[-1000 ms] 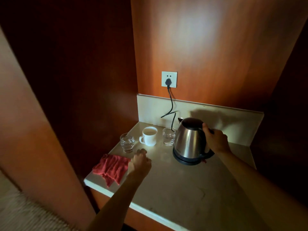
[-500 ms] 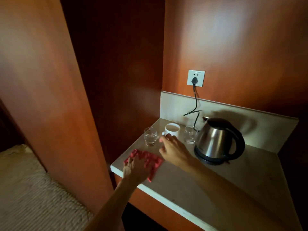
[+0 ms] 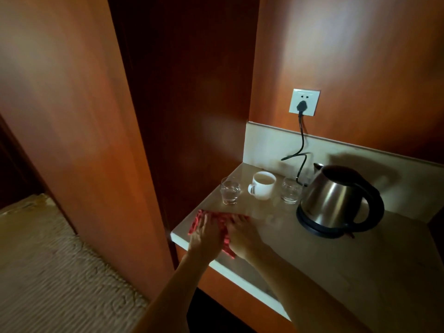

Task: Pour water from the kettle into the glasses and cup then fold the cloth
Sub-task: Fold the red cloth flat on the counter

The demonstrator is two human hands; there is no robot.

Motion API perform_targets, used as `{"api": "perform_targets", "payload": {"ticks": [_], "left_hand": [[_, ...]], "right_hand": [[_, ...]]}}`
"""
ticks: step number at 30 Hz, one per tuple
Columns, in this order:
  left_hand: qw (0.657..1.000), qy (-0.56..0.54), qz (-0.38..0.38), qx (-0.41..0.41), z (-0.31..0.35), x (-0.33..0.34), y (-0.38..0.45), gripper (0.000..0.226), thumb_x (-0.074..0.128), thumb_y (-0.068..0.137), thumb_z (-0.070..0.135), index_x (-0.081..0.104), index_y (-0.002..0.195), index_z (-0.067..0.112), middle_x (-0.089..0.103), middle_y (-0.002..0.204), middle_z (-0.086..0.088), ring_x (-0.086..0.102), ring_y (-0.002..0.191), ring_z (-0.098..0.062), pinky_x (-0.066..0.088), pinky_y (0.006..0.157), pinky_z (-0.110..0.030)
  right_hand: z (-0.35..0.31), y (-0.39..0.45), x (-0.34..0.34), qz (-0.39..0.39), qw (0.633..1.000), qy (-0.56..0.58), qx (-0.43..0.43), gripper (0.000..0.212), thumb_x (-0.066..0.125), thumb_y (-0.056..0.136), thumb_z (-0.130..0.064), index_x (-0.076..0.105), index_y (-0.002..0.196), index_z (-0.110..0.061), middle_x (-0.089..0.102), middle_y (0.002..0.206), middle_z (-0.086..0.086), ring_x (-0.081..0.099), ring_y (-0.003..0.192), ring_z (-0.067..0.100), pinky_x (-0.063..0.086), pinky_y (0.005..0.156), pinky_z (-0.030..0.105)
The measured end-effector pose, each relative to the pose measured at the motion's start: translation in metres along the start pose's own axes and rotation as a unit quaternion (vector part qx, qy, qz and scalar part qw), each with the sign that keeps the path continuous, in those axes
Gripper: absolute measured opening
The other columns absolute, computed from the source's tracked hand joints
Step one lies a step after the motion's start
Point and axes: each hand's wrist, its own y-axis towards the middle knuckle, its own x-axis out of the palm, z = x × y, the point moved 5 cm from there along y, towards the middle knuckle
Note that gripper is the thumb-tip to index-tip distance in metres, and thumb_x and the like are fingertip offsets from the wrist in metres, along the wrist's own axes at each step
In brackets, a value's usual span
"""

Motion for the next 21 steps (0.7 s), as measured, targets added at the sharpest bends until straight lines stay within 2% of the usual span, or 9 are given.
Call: {"api": "perform_targets", "payload": {"ticks": [2, 4, 7, 11, 13, 14, 16, 18, 21], "left_hand": [[0.999, -0.004, 0.004, 0.046, -0.001, 0.015, -0.003, 0.034, 0.063, 0.093, 0.032, 0.065, 0.119, 0.01, 0.065, 0.119, -0.009, 0.058, 0.118, -0.027, 0.04, 0.108, -0.051], [0.999, 0.012, 0.015, 0.033, -0.013, 0.029, -0.005, 0.037, 0.053, 0.096, 0.034, 0.064, 0.124, 0.012, 0.061, 0.129, -0.015, 0.053, 0.127, -0.035, 0.035, 0.109, -0.057], [0.999, 0.035, 0.031, -0.007, -0.019, 0.038, 0.002, 0.036, 0.053, 0.094, 0.034, 0.069, 0.116, 0.011, 0.063, 0.123, -0.023, 0.057, 0.117, -0.047, 0.044, 0.099, -0.062], [0.997, 0.063, 0.035, 0.007, -0.009, 0.037, 0.012, 0.042, 0.045, 0.089, 0.035, 0.069, 0.117, 0.014, 0.064, 0.12, -0.025, 0.058, 0.113, -0.051, 0.046, 0.095, -0.066], [0.997, 0.074, -0.009, 0.009, -0.016, 0.045, 0.014, 0.044, 0.043, 0.089, 0.037, 0.069, 0.118, 0.017, 0.064, 0.123, -0.023, 0.056, 0.117, -0.05, 0.044, 0.096, -0.067], [0.996, 0.084, -0.029, -0.001, -0.019, 0.049, 0.013, 0.045, 0.043, 0.088, 0.039, 0.069, 0.119, 0.019, 0.063, 0.125, -0.021, 0.055, 0.119, -0.049, 0.042, 0.099, -0.067], [0.994, 0.102, -0.035, -0.006, -0.019, 0.051, 0.011, 0.046, 0.043, 0.088, 0.041, 0.069, 0.119, 0.02, 0.063, 0.126, -0.019, 0.054, 0.121, -0.048, 0.041, 0.1, -0.067], [0.997, 0.068, -0.04, -0.007, 0.004, 0.035, 0.005, 0.044, 0.044, 0.086, 0.039, 0.074, 0.112, 0.019, 0.067, 0.12, -0.018, 0.059, 0.114, -0.048, 0.047, 0.091, -0.067], [0.997, 0.068, 0.027, 0.033, 0.047, 0.007, -0.009, 0.038, 0.046, 0.078, 0.032, 0.08, 0.086, 0.019, 0.075, 0.096, -0.009, 0.071, 0.092, -0.038, 0.056, 0.073, -0.062]], "right_hand": [[-0.001, 0.004, 0.005, 0.017, 1.0, 0.021, 0.011, 0.033, 0.083, 0.07, -0.018, 0.075, 0.098, -0.003, 0.075, 0.099, 0.016, 0.074, 0.09, 0.034, 0.061, 0.084, 0.045], [0.002, 0.004, 0.022, 0.025, 0.999, 0.007, -0.018, 0.036, 0.065, 0.078, -0.026, 0.078, 0.101, -0.001, 0.076, 0.102, 0.016, 0.076, 0.094, 0.032, 0.063, 0.085, 0.046], [0.016, 0.014, 0.036, 0.026, 0.999, -0.028, -0.026, 0.059, 0.048, 0.079, -0.04, 0.077, 0.113, -0.003, 0.074, 0.113, 0.016, 0.074, 0.104, 0.031, 0.059, 0.093, 0.047], [0.015, 0.037, 0.029, 0.014, 0.999, -0.048, 0.011, 0.04, 0.042, 0.077, -0.029, 0.075, 0.087, -0.006, 0.074, 0.087, 0.014, 0.073, 0.08, 0.032, 0.061, 0.076, 0.042], [0.017, 0.041, 0.03, 0.009, 0.999, -0.043, 0.011, 0.029, 0.054, 0.083, -0.024, 0.073, 0.091, -0.005, 0.074, 0.091, 0.017, 0.072, 0.086, 0.035, 0.059, 0.082, 0.045], [0.017, 0.038, 0.031, 0.02, 0.999, -0.038, 0.0, 0.026, 0.068, 0.081, -0.024, 0.075, 0.095, -0.004, 0.075, 0.095, 0.017, 0.073, 0.089, 0.035, 0.06, 0.083, 0.044], [0.02, 0.027, 0.035, 0.011, 1.0, -0.005, -0.007, 0.051, 0.091, 0.062, -0.028, 0.076, 0.102, 0.001, 0.077, 0.101, 0.018, 0.076, 0.092, 0.033, 0.063, 0.083, 0.043], [0.027, 0.015, 0.034, 0.018, 0.999, 0.026, 0.001, 0.066, 0.096, 0.053, -0.029, 0.076, 0.106, 0.005, 0.077, 0.105, 0.021, 0.077, 0.095, 0.034, 0.064, 0.083, 0.045], [0.038, -0.01, 0.025, 0.04, 0.999, 0.029, -0.004, 0.058, 0.085, 0.062, -0.028, 0.076, 0.11, 0.003, 0.076, 0.11, 0.021, 0.076, 0.1, 0.035, 0.063, 0.086, 0.044]]}}
